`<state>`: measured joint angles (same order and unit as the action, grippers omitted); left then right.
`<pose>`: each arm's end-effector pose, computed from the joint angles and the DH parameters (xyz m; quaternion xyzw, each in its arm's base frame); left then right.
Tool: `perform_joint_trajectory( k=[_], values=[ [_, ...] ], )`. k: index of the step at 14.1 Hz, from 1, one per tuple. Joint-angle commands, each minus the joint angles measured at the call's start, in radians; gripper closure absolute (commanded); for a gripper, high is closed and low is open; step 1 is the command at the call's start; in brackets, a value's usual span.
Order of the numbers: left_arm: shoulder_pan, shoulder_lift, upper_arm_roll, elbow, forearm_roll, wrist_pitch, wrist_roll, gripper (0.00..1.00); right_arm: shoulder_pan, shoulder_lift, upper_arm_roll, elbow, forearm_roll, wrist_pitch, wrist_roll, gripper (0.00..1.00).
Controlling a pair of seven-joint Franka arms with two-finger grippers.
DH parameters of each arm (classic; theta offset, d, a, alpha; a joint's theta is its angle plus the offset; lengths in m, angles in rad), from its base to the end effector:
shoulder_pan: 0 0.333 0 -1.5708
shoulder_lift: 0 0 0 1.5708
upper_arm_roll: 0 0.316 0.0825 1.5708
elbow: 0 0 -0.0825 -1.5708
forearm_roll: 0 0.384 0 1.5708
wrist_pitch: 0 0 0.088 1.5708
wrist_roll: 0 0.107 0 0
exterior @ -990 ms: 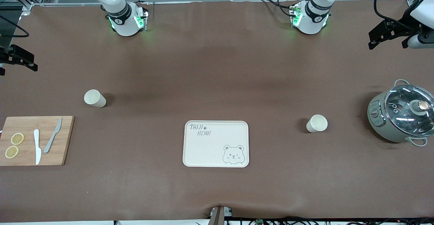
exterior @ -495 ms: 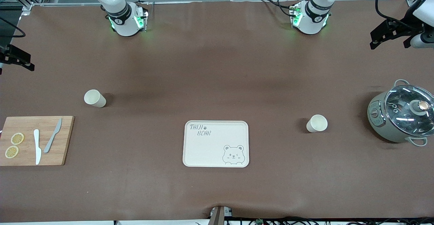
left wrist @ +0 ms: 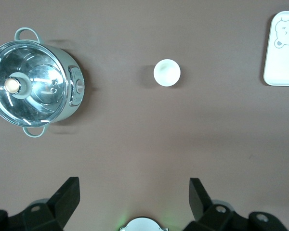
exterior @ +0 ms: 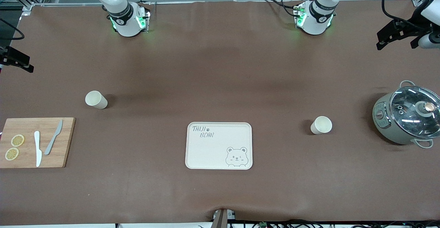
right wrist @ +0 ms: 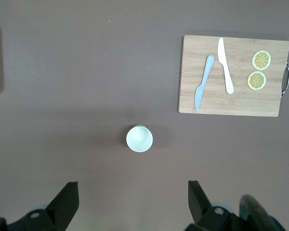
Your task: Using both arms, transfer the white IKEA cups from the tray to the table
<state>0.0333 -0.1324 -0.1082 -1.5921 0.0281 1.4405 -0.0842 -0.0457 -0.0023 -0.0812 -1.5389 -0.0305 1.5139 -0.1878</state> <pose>0.4973 -0.0384 0.6727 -0.9997 -0.0069 0.0083 0.0218 0.5434 -0.0728 0.6358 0.9994 0.0297 -0.0136 0.0132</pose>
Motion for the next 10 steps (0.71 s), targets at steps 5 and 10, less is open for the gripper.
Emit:
perform_joint_trajectory(
  k=[5, 10],
  values=[
    [0.013, 0.016, -0.004, 0.038, 0.018, -0.014, -0.008, 0.0, -0.002, -0.016, 0.011, 0.008, 0.018, -0.004, 0.073, 0.0],
    [0.014, 0.05, -0.004, 0.064, 0.009, -0.014, -0.003, 0.0, -0.011, -0.013, 0.009, 0.017, 0.014, -0.004, 0.065, 0.0]
  ],
)
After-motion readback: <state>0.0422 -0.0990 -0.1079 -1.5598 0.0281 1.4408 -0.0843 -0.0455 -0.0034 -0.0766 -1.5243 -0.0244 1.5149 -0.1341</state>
